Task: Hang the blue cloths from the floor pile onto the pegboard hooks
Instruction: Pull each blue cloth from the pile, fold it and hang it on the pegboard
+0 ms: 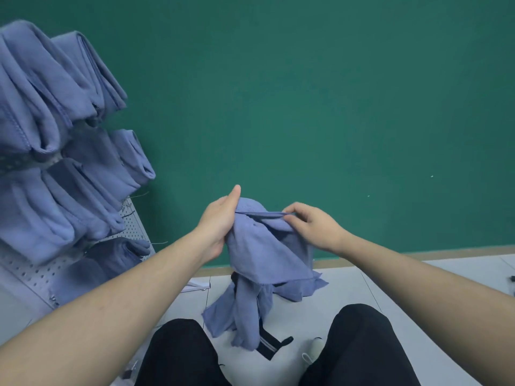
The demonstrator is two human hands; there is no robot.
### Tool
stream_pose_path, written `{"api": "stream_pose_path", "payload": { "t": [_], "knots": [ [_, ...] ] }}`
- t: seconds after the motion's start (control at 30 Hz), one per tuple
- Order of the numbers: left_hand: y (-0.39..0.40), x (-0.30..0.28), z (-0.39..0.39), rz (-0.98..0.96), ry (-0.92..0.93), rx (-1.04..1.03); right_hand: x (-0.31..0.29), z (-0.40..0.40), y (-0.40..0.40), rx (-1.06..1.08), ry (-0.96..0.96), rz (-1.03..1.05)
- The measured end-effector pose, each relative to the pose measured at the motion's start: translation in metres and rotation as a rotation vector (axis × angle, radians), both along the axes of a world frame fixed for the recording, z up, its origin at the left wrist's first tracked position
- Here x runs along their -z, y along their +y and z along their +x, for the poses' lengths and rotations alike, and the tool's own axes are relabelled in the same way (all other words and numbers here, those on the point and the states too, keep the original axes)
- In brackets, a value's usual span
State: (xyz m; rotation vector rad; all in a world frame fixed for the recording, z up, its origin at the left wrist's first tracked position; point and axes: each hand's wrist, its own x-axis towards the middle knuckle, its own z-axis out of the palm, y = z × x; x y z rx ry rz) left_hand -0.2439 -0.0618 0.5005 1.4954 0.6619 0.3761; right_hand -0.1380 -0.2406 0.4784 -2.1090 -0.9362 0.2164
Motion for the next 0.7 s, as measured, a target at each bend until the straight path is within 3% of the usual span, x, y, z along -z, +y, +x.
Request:
{"api": "stream_pose_path", "payload": {
  "t": [0.1,0.27,0.4,0.53,0.7],
  "knots": [
    [0.006,0.005,-0.005,0.188,0.066,0.005,-0.015,0.003,-0.002,0.045,-0.118,-0.002],
    [0.014,0.009,-0.009,0.285,0.111,-0.019,-0.047,0.002,-0.004,0.190,-0.406,-0.396],
    [0.011,0.010,-0.012,0.306,0.158,0.051,-0.068,0.000,0.000,0.192,-0.292,-0.183],
    [0.003,0.001,-0.014,0.442,0.074,0.040,-0.089,-0.011,0.009,0.137,-0.322,-0.106],
    [-0.011,-0.021,-0.019,0.179,-0.274,0.227,-0.112,-0.019,0.019,0.116,-0.399,-0.081]
  ]
}}
